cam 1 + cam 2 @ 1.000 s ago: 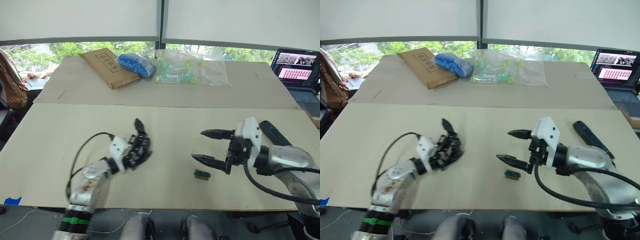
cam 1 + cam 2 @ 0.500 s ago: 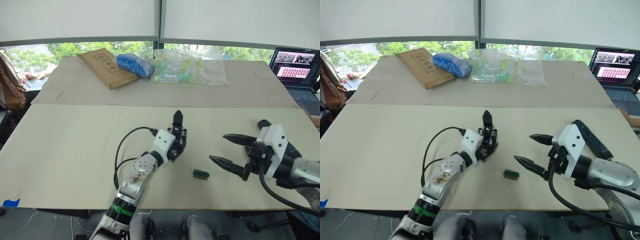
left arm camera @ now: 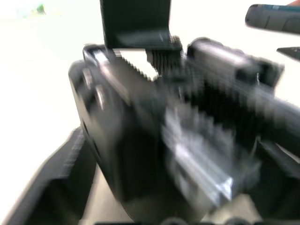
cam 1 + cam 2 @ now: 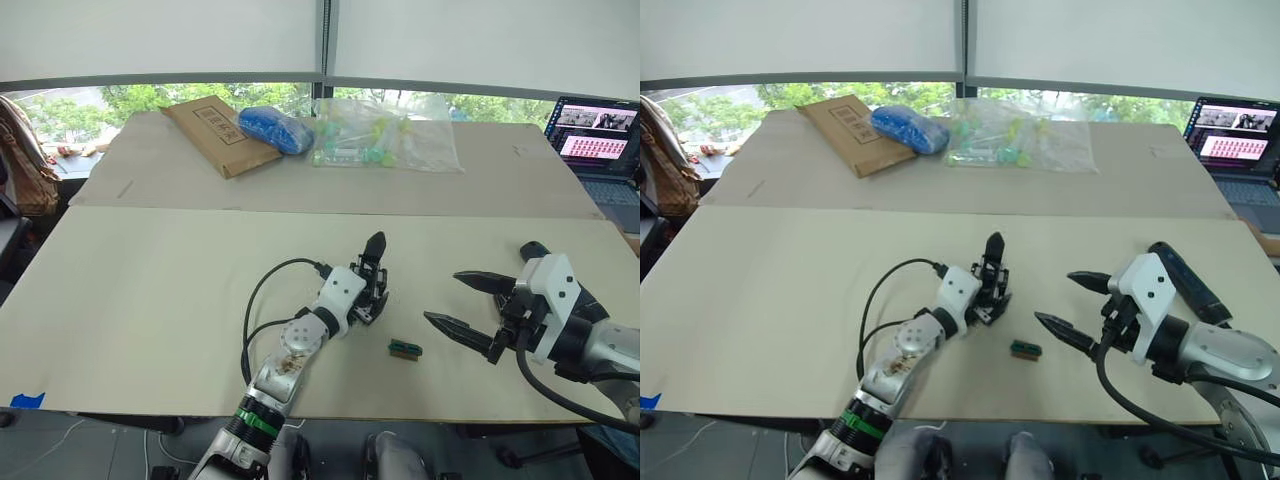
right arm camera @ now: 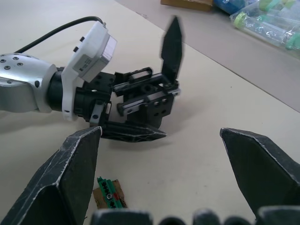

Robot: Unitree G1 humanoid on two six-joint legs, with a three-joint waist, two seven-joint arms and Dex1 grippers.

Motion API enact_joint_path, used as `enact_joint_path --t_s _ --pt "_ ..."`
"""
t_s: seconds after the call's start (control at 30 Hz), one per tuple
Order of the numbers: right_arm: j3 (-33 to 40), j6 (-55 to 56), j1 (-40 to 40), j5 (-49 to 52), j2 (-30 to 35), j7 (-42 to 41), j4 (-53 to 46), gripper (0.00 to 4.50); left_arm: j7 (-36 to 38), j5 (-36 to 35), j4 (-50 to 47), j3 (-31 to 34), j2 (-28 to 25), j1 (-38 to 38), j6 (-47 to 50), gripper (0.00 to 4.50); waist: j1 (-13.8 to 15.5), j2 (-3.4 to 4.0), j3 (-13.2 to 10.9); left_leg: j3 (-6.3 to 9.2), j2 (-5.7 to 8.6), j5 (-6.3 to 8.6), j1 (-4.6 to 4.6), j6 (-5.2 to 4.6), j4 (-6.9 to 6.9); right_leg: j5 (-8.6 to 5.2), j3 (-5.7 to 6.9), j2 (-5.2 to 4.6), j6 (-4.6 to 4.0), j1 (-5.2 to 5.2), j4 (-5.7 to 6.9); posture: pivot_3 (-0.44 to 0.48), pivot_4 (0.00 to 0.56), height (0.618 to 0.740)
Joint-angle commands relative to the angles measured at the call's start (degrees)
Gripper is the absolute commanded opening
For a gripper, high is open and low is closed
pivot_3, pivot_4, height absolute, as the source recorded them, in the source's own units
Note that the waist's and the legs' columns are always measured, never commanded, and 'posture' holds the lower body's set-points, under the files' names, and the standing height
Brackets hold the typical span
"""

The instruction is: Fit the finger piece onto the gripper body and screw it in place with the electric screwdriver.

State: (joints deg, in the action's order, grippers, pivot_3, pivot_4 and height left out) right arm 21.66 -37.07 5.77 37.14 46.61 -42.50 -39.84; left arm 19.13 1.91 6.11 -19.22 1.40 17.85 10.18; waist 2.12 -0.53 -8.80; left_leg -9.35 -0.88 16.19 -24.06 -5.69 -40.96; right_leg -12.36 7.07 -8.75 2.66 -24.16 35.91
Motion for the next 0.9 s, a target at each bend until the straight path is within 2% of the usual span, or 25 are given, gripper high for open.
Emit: enact_joint_path --t_s 0.03,0.2,0.4,0.5,0.53,0.6,0.7,0.8,0.9 --pt "0.1 1.6 -0.7 -0.2 0.1 0.0 -0.6 4.50 2.3 -2.0 -4.1 1.2 -1.6 -1.5 0.7 4.41 0.0 0.00 0.0 0.00 0.00 0.00 0.00 0.00 0.00 0.00 0.00 0.00 0.00 0.00 0.01 0.000 0.150 0.732" --pt "0.9 1.6 -0.7 0.1 1.0 -1.3 0.3 4.50 9.5 -5.4 -13.3 2.5 -10.1 -8.0 5.7 4.41 -0.2 0.07 0.0 0.00 -0.02 0.00 0.02 0.00 0.01 0.00 0.00 0.02 -0.01 0.00 0.02 0.000 0.150 0.732" --pt "6.0 -3.8 -0.1 3.1 7.0 -4.9 2.2 4.50 23.0 -13.8 -21.7 7.6 -24.8 -12.8 9.1 4.41 -1.0 0.33 0.2 0.00 -0.04 0.00 0.15 0.02 0.02 -0.05 -0.01 0.02 -0.04 0.07 0.06 0.000 0.150 0.732" --pt "9.4 -19.0 -2.6 6.8 15.9 -3.5 7.5 4.50 38.3 -28.2 -27.3 14.1 -35.8 -11.1 15.9 4.41 -1.3 0.35 0.2 -0.01 -0.05 0.01 0.15 0.03 0.02 -0.09 -0.02 0.01 -0.09 0.02 0.10 0.000 0.150 0.732" --pt "9.7 -23.1 -3.7 8.2 17.7 -2.7 8.9 4.50 41.1 -31.5 -28.2 15.2 -38.0 -10.3 17.6 4.41 -1.3 0.36 0.2 0.00 -0.06 0.01 0.14 0.03 0.01 -0.10 -0.02 0.00 -0.12 -0.02 0.12 0.000 0.150 0.732" --pt "7.9 -31.3 -8.9 9.9 21.3 -0.2 13.1 4.50 47.5 -36.7 -29.1 17.8 -43.4 -7.0 19.8 4.41 -1.3 0.38 0.2 0.03 -0.06 0.01 0.16 0.04 0.01 -0.12 0.01 -0.06 -0.15 -0.06 0.10 0.000 0.150 0.732" --pt "-0.4 -40.4 -19.4 9.7 25.4 1.3 21.0 4.50 51.7 -40.3 -27.6 19.3 -48.1 2.4 23.2 4.41 -1.4 0.40 0.2 0.03 -0.02 0.02 0.19 0.05 0.02 -0.14 0.04 -0.12 -0.18 -0.06 0.07 0.000 0.150 0.732" --pt "-10.7 -44.4 -28.6 6.9 25.7 1.4 29.0 4.50 54.3 -45.0 -26.3 19.4 -49.5 11.1 28.1 4.41 -1.6 0.38 0.2 -0.01 0.00 0.01 0.17 0.04 0.06 -0.13 0.01 -0.02 -0.15 0.08 -0.03 0.000 0.150 0.732" --pt "-20.5 -47.6 -39.4 2.3 21.7 2.8 40.0 4.50 58.0 -46.6 -24.4 18.0 -48.7 17.0 28.8 4.41 -2.1 0.38 0.2 -0.14 0.05 0.00 0.08 0.03 0.07 -0.17 -0.02 0.06 -0.03 0.02 -0.01 0.000 0.150 0.732"
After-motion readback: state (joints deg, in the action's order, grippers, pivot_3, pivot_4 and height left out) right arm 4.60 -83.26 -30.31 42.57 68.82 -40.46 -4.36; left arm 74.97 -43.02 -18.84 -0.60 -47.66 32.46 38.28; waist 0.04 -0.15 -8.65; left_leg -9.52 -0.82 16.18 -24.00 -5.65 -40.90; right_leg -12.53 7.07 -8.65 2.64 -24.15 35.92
